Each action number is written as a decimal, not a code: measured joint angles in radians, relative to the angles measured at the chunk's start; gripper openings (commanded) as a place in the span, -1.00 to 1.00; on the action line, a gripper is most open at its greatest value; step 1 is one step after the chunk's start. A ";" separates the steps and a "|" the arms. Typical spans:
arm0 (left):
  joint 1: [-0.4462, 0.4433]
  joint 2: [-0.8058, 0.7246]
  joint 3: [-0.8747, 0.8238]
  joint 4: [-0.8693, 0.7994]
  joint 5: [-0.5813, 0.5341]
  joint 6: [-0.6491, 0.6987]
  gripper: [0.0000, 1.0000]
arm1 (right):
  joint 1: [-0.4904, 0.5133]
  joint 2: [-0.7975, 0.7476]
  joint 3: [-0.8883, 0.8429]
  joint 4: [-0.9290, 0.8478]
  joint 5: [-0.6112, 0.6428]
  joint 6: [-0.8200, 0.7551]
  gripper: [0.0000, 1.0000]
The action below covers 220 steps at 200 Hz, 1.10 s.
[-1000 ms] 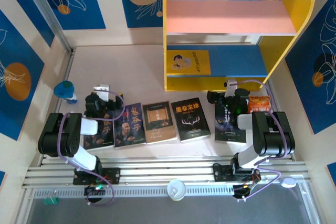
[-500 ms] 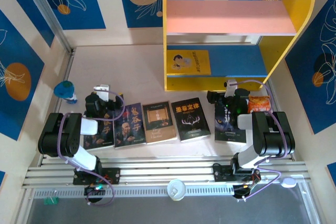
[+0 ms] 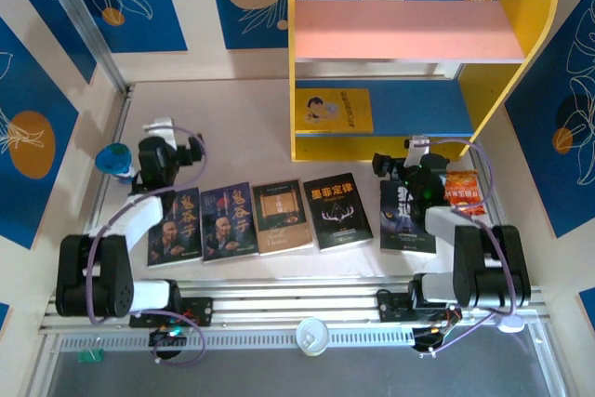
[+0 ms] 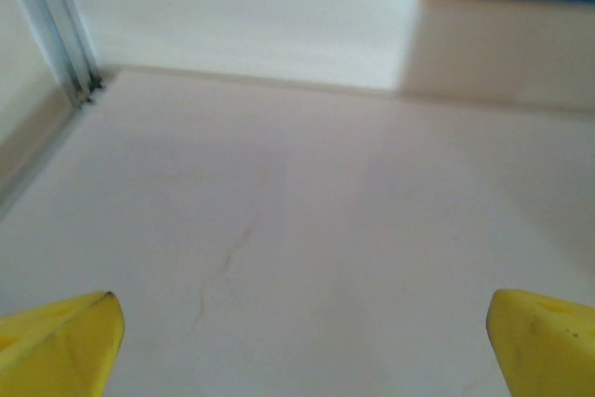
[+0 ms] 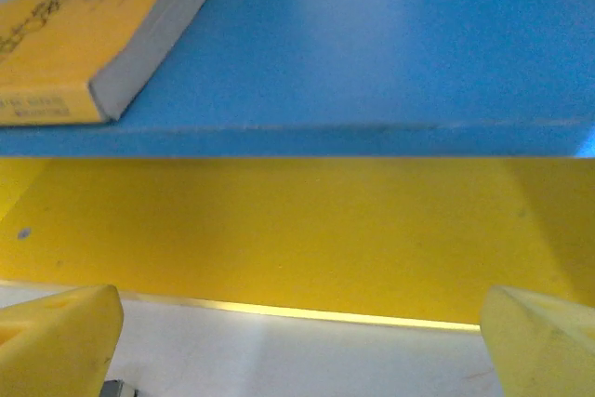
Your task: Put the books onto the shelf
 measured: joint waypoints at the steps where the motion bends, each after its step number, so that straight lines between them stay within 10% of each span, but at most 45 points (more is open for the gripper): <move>1: -0.002 -0.004 0.010 -0.010 -0.002 -0.006 1.00 | 0.001 -0.003 0.002 -0.006 0.003 0.001 0.98; 122: -0.523 -0.126 0.219 -0.582 -0.096 -0.331 1.00 | 0.198 -0.345 0.203 -0.917 0.074 0.282 0.92; 220: -0.759 0.170 0.306 -0.640 -0.059 -0.521 1.00 | 0.196 -0.181 0.199 -1.014 -0.085 0.413 0.66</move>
